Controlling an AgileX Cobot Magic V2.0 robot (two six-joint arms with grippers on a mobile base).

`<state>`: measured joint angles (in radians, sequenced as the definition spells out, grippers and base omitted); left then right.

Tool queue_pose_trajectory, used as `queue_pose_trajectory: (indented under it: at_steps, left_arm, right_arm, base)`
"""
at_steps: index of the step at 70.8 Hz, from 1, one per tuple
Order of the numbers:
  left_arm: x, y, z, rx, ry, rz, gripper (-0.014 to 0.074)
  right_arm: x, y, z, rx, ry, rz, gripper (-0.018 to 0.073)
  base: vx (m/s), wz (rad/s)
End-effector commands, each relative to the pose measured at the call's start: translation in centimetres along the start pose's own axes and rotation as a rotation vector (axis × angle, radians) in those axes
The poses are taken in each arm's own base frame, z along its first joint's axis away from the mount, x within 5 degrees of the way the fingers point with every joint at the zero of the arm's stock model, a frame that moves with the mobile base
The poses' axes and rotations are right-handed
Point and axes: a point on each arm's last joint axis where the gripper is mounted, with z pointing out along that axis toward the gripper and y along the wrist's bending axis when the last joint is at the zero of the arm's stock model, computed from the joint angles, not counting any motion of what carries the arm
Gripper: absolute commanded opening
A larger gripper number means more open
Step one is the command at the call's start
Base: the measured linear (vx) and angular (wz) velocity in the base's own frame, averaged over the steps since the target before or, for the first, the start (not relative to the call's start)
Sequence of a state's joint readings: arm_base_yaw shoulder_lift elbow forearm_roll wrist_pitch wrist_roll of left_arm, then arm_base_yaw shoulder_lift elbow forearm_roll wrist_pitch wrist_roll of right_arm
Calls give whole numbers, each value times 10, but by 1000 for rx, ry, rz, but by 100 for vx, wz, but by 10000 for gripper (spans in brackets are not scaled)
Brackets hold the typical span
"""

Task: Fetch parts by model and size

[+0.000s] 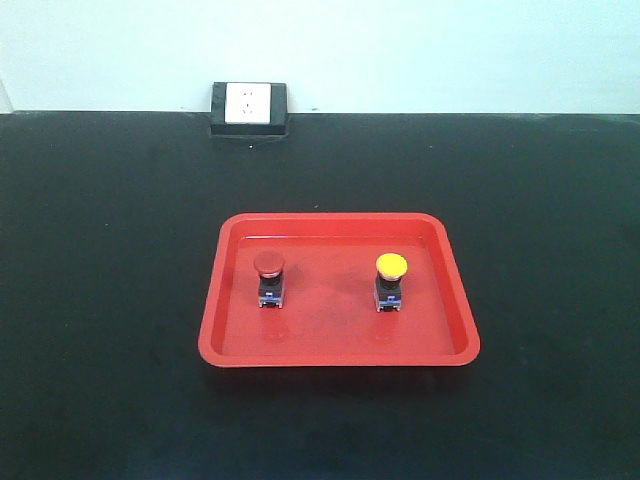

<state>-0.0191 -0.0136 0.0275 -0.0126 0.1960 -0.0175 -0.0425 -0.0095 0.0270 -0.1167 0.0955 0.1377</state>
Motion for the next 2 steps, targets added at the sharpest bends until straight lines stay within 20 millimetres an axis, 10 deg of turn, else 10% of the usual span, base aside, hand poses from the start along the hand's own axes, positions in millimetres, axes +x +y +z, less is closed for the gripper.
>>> queue_pose_trajectory:
  at_steps: [1, 2]
  left_arm:
    - [-6, 0, -1, 2, -88, -7, -4]
    - [-6, 0, -1, 2, -88, -7, -4]
  right_arm:
    - [-5, 1, -1, -11, -84, -11, -10]
    - [-5, 1, -1, -11, -84, -11, -10]
  base:
    - [0, 0]
    - [0, 0]
